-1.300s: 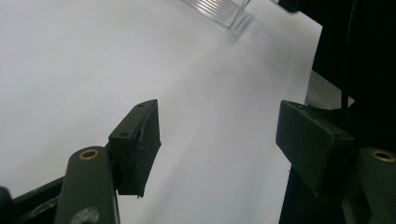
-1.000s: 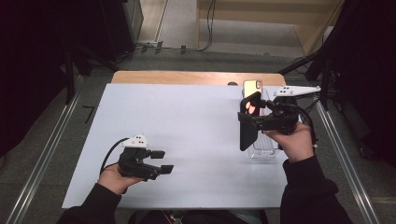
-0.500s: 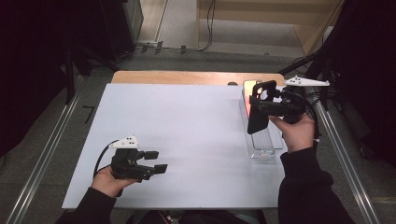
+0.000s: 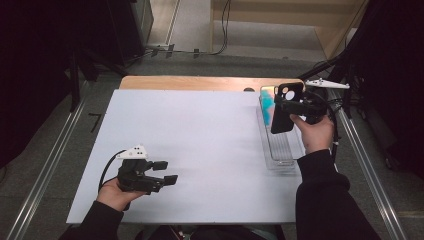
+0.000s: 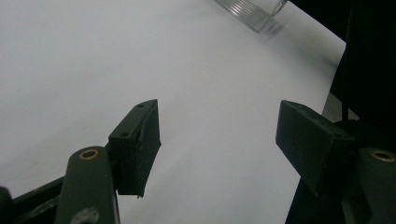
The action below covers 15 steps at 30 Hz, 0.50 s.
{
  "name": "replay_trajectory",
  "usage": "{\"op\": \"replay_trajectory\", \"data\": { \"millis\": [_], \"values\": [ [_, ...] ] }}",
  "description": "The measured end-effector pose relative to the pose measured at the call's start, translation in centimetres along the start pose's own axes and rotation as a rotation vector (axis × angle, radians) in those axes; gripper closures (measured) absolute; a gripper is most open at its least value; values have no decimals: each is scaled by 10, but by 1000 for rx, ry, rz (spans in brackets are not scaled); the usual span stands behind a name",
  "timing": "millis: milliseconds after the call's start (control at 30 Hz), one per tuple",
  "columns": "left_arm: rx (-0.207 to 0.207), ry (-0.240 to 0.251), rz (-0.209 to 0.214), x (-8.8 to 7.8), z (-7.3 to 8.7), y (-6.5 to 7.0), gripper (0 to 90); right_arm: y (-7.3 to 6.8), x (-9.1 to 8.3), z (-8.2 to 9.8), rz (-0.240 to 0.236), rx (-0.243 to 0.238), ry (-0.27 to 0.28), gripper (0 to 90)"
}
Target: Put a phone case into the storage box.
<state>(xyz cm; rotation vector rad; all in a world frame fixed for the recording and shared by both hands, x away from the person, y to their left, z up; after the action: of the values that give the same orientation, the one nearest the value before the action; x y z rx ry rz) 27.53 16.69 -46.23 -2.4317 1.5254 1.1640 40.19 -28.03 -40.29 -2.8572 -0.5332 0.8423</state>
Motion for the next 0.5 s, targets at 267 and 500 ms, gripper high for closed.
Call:
{"op": "replay_trajectory", "data": {
  "millis": [267,500],
  "values": [
    [0,3,4,2,-1,-1,311,13,37,8,51,19,-34,127],
    [-1,-6,8,4,-1,-2,311,21,63,10,102,39,-52,127]
  ]
}}
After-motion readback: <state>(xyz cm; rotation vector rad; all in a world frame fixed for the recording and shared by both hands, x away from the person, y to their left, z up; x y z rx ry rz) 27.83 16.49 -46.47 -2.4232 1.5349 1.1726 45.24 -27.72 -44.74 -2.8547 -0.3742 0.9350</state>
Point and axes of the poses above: each handheld gripper's, and its own axes: x roughly forward along the jaws, z roughly out of its underside, y roughly to its right, the point moved 4 cm from there along x, roughly forward along the jaws, and after that the axes turned 1 degree about -y, right-handed, at the moved point
